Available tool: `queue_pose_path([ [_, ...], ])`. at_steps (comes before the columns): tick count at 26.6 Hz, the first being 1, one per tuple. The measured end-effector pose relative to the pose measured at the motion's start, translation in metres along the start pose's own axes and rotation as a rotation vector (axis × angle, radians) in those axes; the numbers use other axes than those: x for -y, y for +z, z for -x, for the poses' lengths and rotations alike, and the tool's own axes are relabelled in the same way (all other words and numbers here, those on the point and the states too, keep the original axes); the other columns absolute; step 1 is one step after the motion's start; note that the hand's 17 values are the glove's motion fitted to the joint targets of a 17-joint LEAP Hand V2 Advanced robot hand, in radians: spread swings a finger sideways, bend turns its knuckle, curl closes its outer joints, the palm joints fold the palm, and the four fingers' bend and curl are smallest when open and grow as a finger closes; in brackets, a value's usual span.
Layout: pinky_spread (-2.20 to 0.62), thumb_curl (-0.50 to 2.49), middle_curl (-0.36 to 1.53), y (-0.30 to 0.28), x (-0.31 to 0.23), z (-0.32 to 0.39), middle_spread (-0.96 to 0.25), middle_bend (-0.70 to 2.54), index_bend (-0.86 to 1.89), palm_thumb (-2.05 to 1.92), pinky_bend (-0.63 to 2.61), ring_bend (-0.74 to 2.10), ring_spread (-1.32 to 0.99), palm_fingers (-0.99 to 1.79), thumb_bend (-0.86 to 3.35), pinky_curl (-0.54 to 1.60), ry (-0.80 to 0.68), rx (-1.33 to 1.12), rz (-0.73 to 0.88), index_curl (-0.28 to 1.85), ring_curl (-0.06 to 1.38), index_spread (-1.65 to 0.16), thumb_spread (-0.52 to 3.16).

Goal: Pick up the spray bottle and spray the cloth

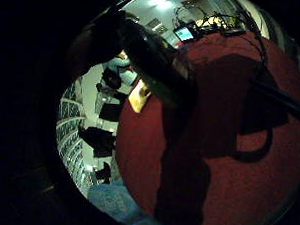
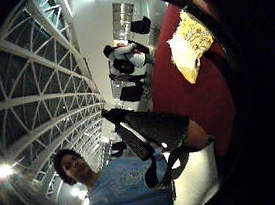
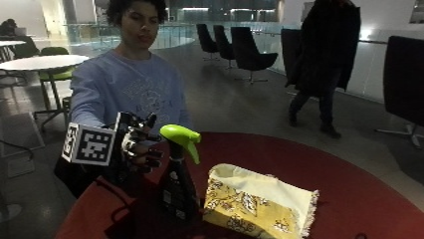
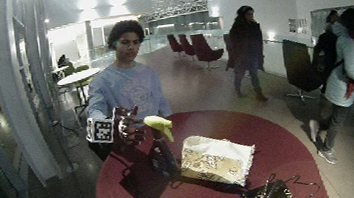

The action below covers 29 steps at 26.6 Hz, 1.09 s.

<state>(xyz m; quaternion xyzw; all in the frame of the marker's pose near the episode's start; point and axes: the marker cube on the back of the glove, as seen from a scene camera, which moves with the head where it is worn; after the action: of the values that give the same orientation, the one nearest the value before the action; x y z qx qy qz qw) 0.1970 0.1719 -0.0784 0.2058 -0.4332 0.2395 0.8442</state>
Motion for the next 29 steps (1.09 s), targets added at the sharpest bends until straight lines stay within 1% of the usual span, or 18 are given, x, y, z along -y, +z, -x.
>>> queue_pose_path([
  [14, 0.15, 0.28, 0.37, 0.026, 0.06, -0.044, -0.03, 0.23, 0.1, 0.41, 0.31, 0.42, -0.01, 0.54, -0.02, 0.36, 0.146, 0.002, -0.065, 0.23, 0.31, -0.38, 0.97],
  [23, 0.15, 0.29, 0.4, 0.039, 0.083, -0.058, -0.04, 0.3, 0.1, 0.44, 0.3, 0.4, -0.01, 0.56, -0.02, 0.35, 0.161, 0.003, -0.078, 0.21, 0.31, -0.38, 0.95],
  [26, 0.16, 0.3, 0.41, 0.042, 0.089, -0.06, -0.05, 0.35, 0.13, 0.47, 0.26, 0.37, -0.01, 0.61, -0.01, 0.34, 0.153, 0.01, -0.108, 0.22, 0.31, -0.38, 0.95],
  [29, 0.19, 0.32, 0.42, 0.043, 0.092, -0.06, -0.07, 0.4, 0.21, 0.57, 0.17, 0.37, -0.02, 0.77, 0.03, 0.31, 0.144, 0.005, -0.145, 0.26, 0.3, -0.36, 0.95],
])
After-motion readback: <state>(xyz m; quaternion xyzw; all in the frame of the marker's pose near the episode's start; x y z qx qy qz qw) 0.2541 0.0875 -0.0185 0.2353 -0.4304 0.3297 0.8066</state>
